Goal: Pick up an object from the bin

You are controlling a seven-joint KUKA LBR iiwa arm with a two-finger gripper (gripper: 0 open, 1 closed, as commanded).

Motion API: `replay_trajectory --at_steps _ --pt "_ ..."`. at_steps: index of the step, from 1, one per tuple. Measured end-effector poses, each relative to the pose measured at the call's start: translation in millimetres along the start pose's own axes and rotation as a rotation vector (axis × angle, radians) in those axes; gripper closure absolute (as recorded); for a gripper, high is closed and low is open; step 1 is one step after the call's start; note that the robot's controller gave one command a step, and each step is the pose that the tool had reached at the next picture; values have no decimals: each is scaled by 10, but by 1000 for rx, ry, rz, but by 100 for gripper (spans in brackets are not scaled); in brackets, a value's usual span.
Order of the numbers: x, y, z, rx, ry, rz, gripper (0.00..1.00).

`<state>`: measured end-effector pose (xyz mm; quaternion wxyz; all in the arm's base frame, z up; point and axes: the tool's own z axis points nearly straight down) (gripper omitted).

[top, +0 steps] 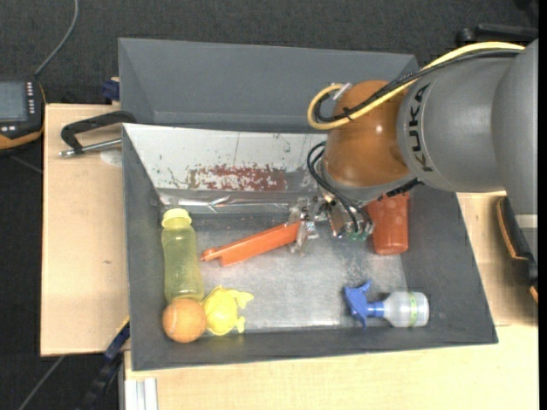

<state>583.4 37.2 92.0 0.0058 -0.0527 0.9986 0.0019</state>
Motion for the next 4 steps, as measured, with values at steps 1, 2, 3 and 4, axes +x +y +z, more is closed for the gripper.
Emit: replay_trajectory --at_steps 1,2,3,4 --pt "13 -18 2 0 1 -7 100" --pt "22 -20 -380 -1 7 -17 100" --pt "-79 -60 -877 1 -20 -12 100" --pt "49 -71 -886 -2 13 -15 100"
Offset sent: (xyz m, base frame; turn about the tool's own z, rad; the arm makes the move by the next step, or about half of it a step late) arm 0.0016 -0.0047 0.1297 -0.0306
